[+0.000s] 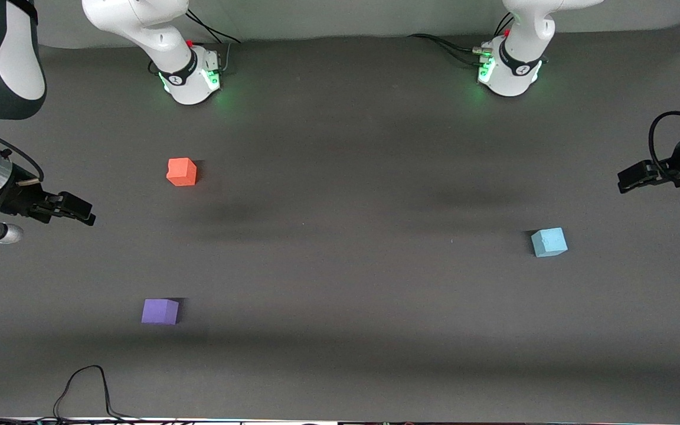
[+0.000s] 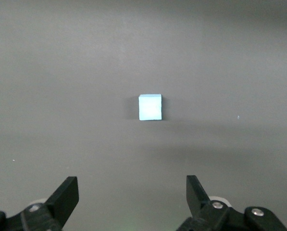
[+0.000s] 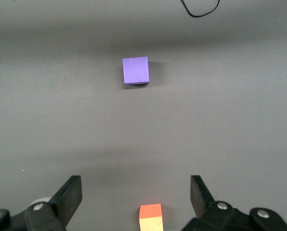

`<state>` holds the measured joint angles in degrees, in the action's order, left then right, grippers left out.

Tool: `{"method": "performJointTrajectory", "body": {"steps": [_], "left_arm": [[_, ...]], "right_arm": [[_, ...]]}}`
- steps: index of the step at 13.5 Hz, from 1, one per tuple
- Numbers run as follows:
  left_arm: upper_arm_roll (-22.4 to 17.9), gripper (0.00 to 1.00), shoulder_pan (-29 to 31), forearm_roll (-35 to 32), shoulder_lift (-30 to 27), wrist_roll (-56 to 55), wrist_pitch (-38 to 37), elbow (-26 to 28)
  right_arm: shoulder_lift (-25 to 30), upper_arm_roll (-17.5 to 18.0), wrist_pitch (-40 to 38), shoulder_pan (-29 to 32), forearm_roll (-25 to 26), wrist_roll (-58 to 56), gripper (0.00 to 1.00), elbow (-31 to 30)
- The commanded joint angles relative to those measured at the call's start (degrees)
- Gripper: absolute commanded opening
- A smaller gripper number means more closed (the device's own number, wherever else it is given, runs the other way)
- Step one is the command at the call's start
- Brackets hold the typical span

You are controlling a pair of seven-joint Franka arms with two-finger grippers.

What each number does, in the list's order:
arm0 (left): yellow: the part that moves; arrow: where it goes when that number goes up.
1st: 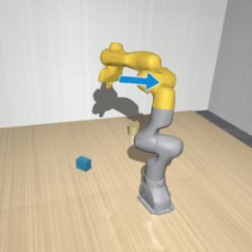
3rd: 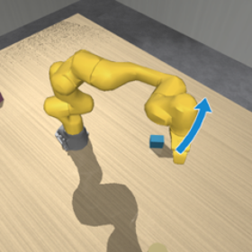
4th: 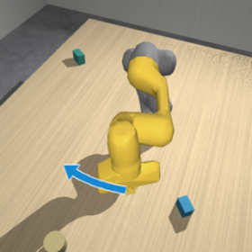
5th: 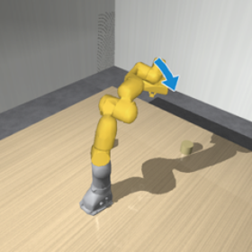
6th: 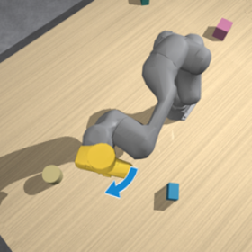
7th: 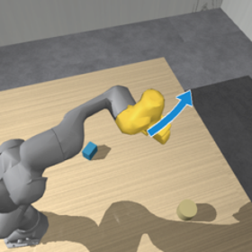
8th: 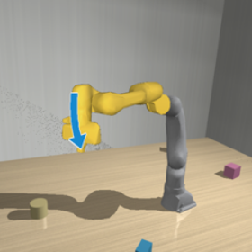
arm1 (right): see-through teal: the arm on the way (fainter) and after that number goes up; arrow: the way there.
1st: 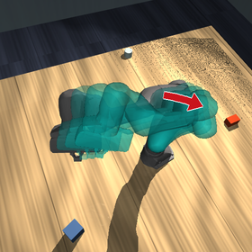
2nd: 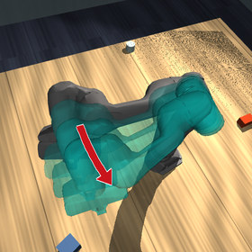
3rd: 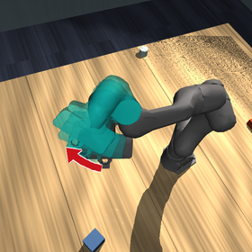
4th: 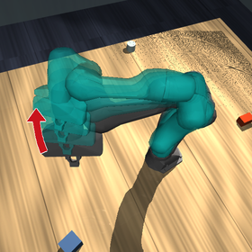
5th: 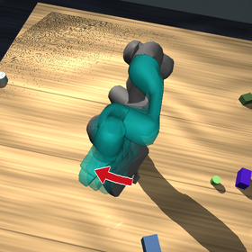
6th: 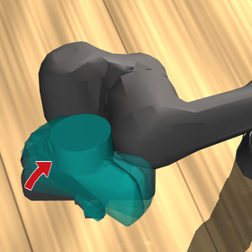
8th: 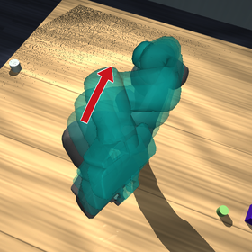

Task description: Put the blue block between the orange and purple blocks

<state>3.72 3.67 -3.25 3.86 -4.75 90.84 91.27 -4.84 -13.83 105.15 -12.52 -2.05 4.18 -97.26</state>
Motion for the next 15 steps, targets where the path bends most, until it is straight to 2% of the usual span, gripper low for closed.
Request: {"method": "performJointTrajectory", "body": {"steps": [1,5,7,8,10,13,15], "left_arm": [[-0.3,1.0,-0.8,1.4,0.3,0.2,-2.4,-2.6],[-0.4,1.0,-0.5,1.5,-0.4,0.9,-5.7,-1.6],[-0.4,1.0,-0.6,3.5,-4.2,0.7,-9.4,-0.6],[-0.4,1.0,-0.7,3.9,-7.3,0.4,-9.5,2.0],[-0.5,1.0,-0.4,4.1,-10.9,0.5,-7.7,6.5],[-0.7,1.0,-0.1,4.2,-10.5,1.1,-4.0,8.4],[-0.8,1.0,0.0,4.1,-10.2,1.1,3.6,14.5]], "right_arm": [[-0.4,-0.6,-1.0,0.0,-0.4,-0.8,1.0,1.5],[-0.2,-0.1,-1.0,-0.3,-0.4,-0.1,1.0,2.1],[-0.1,-0.3,-1.3,-0.2,-0.4,-0.2,1.0,2.2],[0.0,-0.4,-2.9,-0.2,-0.3,-0.2,1.0,2.6],[-1.0,-0.3,-3.9,-0.2,-0.3,-0.1,1.0,4.7],[-1.2,-0.2,-5.3,-0.1,-0.2,-1.3,1.0,4.2],[-2.4,-0.1,-5.4,-0.3,-0.2,-1.5,1.0,4.4]]}}
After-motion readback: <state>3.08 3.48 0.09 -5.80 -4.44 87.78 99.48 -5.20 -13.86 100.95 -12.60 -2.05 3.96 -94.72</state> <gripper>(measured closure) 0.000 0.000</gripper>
